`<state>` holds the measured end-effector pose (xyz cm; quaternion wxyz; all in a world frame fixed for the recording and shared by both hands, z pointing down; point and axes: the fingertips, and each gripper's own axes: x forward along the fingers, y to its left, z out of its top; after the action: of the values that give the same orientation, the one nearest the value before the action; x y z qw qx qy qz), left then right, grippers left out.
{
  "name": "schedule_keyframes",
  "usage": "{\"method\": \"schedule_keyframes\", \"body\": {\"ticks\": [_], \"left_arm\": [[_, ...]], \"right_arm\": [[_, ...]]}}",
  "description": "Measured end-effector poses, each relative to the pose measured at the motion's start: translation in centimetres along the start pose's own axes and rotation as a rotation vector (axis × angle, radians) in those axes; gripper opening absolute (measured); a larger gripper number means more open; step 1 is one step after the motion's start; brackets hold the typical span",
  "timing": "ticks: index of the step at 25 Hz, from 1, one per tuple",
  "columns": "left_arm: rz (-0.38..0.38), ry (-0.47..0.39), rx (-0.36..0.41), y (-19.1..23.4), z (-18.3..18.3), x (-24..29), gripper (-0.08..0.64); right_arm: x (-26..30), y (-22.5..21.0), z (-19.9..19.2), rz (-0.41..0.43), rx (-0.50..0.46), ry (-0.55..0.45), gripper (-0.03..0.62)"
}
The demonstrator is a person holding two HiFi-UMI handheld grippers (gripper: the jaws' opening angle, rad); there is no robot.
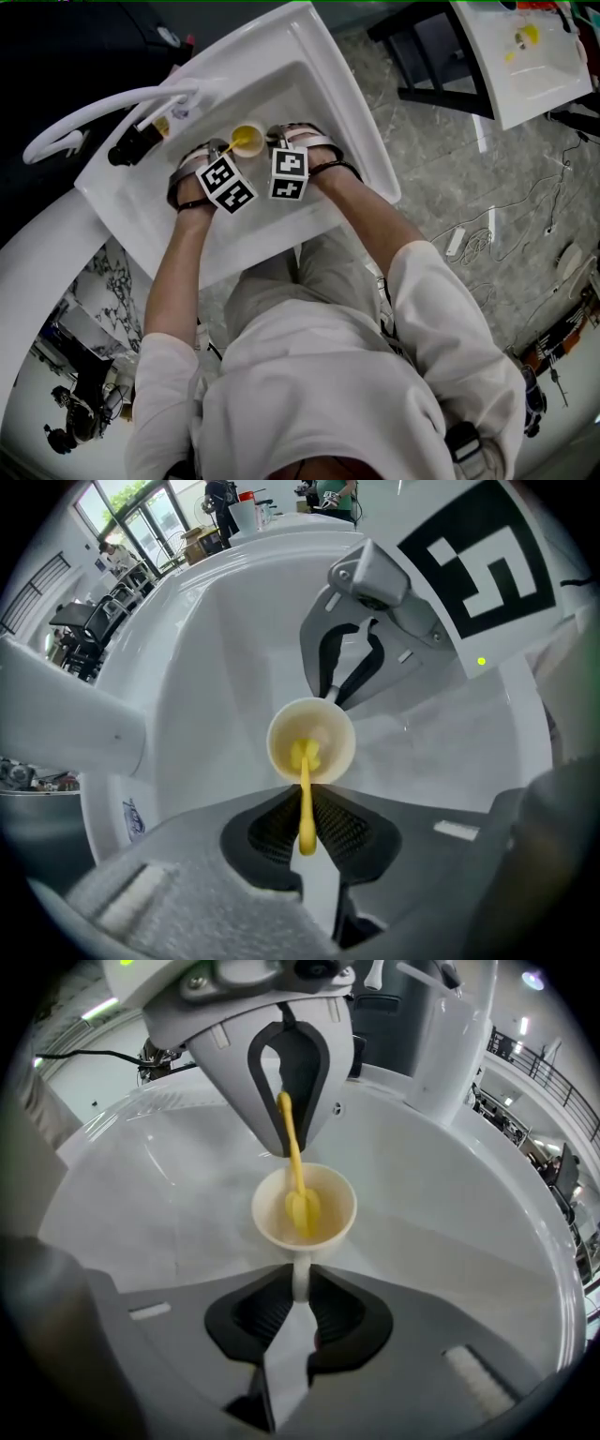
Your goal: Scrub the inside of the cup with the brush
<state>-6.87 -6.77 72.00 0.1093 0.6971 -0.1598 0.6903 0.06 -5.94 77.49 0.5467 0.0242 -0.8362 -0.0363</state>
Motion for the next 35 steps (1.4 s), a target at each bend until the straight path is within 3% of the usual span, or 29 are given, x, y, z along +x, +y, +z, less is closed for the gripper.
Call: {"method": "schedule_keyframes", "body": {"ticks": [6,11,35], "left_arm": [[-0.062,-0.035,0.055,-2.3,1.1,0.9,0.040],[-0.093,-0.102,-0.009,-2.2,1.1,0.4,0.040],[-0.003,-0.211,-0.111,-0.2,-0.3,-6.3,0.040]], "right_arm": [[0.0,0.1,-0.2,0.012,0.013,-0.003,0.051],[0.0,0.1,-0.3,0.017,0.016,-0.006,0.051],[0.3,0.2,-0.2,0.010,0.020,0.022,0.051]]}}
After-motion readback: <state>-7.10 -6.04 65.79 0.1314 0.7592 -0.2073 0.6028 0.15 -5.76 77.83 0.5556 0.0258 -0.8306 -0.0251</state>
